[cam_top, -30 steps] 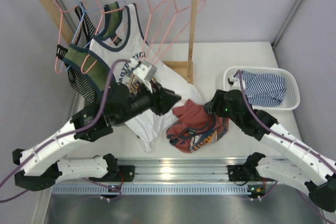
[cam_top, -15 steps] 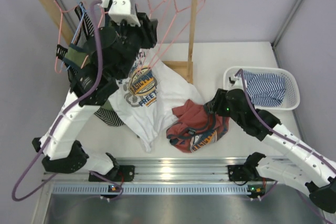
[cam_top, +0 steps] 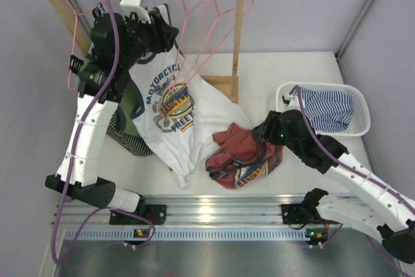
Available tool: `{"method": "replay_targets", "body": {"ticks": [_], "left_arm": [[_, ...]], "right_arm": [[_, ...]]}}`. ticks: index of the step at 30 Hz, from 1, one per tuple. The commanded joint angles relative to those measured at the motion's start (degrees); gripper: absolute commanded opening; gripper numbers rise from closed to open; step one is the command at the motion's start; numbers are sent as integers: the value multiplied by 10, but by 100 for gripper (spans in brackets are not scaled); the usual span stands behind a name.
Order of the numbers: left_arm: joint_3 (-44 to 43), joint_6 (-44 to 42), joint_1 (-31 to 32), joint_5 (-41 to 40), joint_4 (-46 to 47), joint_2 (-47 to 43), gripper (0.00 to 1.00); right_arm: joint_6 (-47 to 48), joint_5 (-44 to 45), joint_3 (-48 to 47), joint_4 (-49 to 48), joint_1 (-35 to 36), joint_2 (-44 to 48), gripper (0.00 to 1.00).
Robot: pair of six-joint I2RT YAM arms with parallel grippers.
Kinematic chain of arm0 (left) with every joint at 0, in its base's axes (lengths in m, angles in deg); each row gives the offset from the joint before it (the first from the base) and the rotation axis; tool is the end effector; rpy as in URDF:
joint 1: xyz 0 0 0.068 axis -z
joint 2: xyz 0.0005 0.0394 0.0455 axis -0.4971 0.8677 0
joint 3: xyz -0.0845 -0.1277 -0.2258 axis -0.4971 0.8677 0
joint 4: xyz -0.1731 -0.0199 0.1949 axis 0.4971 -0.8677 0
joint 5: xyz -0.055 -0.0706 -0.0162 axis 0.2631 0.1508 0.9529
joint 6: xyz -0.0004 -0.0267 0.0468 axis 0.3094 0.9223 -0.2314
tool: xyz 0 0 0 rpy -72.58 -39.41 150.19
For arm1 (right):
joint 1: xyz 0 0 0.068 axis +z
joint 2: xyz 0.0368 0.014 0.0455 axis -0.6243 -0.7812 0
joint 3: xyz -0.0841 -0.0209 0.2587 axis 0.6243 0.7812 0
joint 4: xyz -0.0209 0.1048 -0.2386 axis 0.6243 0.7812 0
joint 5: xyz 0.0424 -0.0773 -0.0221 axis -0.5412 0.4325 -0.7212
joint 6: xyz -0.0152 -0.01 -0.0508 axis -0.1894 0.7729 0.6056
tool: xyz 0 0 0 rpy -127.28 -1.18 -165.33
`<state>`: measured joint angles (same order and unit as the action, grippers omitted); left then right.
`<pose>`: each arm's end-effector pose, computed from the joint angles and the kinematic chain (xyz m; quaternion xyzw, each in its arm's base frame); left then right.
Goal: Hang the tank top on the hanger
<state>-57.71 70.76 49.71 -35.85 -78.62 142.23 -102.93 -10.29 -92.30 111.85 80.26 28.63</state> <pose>0.2605 -0.0972 0.5523 0.0892 0.7063 -0.2068 0.6711 0.1459 0.1143 0.3063 0.0360 0.8767 0.1759 0.4462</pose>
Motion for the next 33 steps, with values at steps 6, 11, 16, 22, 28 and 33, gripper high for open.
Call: {"method": "replay_targets", "body": {"ticks": [6, 11, 16, 22, 28, 33], "left_arm": [[51, 23, -9, 121, 68, -18, 51], [108, 15, -8, 98, 99, -28, 51], [130, 9, -8, 98, 114, -26, 50], [143, 1, -4, 81, 124, -20, 48], [146, -30, 28, 41, 124, -15, 47], [142, -40, 44, 9, 118, -2, 46]], "right_arm": [[7, -7, -24, 5, 6, 8, 47], [7, -16, -27, -3, 6, 6, 47], [9, -18, -32, -6, 6, 2, 47], [9, -18, -30, -14, 6, -2, 47], [12, -14, -25, -20, 6, 6, 47], [16, -10, -25, -20, 6, 7, 47]]}}
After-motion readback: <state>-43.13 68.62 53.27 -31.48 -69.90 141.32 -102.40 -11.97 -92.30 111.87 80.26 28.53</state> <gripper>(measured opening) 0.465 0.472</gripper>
